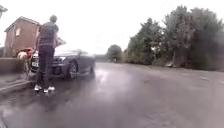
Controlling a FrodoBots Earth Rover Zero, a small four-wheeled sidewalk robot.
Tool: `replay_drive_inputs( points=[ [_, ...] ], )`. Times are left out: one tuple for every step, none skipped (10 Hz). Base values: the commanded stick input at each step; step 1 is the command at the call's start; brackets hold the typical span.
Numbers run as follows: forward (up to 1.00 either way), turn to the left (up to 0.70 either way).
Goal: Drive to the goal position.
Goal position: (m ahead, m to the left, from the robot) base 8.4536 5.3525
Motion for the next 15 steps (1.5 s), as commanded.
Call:
replay_drive_inputs(
  points=[
    [1.0,0.0],
    [1.0,0.0],
    [1.0,0.0],
    [1.0,0.0],
    [1.0,0.0],
    [1.0,0.0],
    [1.0,0.0],
    [1.0,0.0],
    [1.0,0.0],
    [1.0,0.0],
    [1.0,0.0],
    [1.0,0.0],
    [1.0,0.0],
    [1.0,0.0],
    [1.0,0.0]
  ],
)
